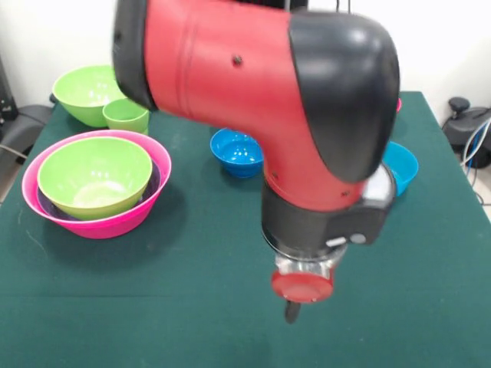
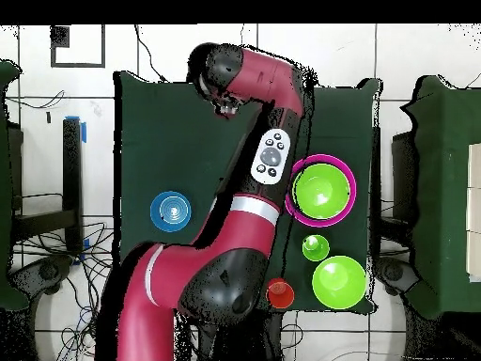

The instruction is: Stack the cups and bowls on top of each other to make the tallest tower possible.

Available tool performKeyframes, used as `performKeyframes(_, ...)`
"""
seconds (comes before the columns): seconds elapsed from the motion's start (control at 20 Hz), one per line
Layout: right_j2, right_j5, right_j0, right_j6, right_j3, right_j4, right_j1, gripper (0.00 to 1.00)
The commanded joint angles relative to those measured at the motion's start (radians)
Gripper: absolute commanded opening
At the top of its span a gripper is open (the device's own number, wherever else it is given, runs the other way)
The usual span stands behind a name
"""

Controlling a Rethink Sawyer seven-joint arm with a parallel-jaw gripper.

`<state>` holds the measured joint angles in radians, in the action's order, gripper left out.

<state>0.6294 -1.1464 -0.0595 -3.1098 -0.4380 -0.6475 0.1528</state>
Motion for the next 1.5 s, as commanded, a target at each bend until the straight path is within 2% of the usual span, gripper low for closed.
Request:
performKeyframes(0.05,-0.079,0.106,0.069,-0.075,0.059,-0.008,0.115,1.0)
performKeyframes(0.15,-0.029,0.102,0.082,-0.166,0.102,-0.033,0.149,1.0)
performKeyframes(0.3,0.027,0.064,0.096,-0.241,0.132,-0.068,0.164,1.0)
performKeyframes(0.6,0.111,-0.114,0.146,-0.349,0.143,-0.156,0.112,1.0)
performKeyframes(0.75,0.137,-0.212,0.158,-0.338,0.147,-0.189,0.078,1.0)
performKeyframes(1.1,0.138,-0.288,0.164,-0.231,0.114,-0.204,0.031,1.0)
performKeyframes(1.5,0.059,-0.255,0.226,-0.132,-0.092,-0.129,-0.096,1.0)
